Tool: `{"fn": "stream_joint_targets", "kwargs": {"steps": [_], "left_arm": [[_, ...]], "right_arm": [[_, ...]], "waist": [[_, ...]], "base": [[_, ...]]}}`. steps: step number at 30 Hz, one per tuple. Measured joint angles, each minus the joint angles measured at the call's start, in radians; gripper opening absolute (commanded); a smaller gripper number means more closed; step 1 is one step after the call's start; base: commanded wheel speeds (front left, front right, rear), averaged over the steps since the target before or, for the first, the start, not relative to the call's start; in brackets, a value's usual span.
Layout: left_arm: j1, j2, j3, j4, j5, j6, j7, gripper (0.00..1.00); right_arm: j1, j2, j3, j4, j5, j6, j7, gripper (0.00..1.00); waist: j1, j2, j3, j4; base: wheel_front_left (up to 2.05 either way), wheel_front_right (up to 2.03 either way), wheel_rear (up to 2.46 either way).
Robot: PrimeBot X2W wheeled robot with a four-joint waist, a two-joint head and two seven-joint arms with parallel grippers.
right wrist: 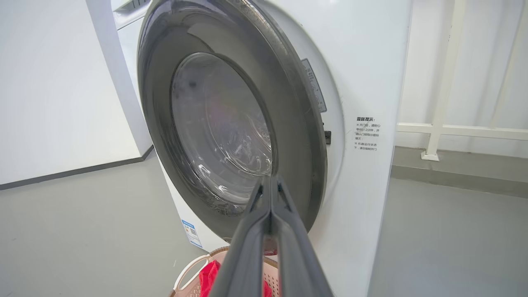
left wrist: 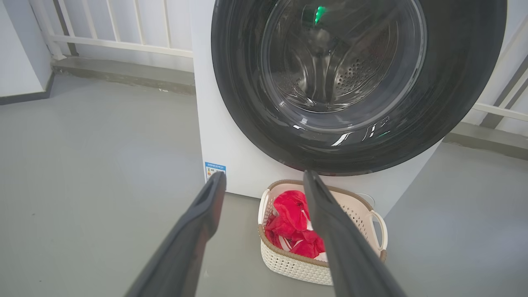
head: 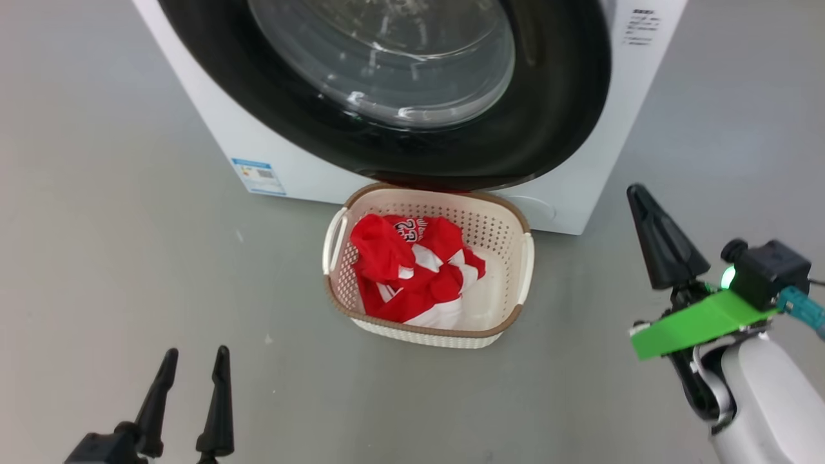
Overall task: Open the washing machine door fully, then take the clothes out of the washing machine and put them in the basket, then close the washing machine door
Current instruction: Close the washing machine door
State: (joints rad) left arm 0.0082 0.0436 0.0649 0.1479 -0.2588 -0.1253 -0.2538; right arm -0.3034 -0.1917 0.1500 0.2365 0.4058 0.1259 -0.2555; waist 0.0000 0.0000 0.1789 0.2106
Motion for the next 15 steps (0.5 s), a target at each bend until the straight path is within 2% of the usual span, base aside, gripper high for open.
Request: {"fn": "stream_joint_targets", "kwargs": {"steps": [15], "left_arm": [[-0.054,-0.002,-0.051,-0.007,-0.026,0.0,0.0,1.0]], "right_arm": [[-0.185,-0.033,-0.04,0.093,0.014,0.0,0.0,0.0]], "waist": [[0.0,0.0,0.056,0.084]], "base": [[0.0,0.0,0.0]]}}
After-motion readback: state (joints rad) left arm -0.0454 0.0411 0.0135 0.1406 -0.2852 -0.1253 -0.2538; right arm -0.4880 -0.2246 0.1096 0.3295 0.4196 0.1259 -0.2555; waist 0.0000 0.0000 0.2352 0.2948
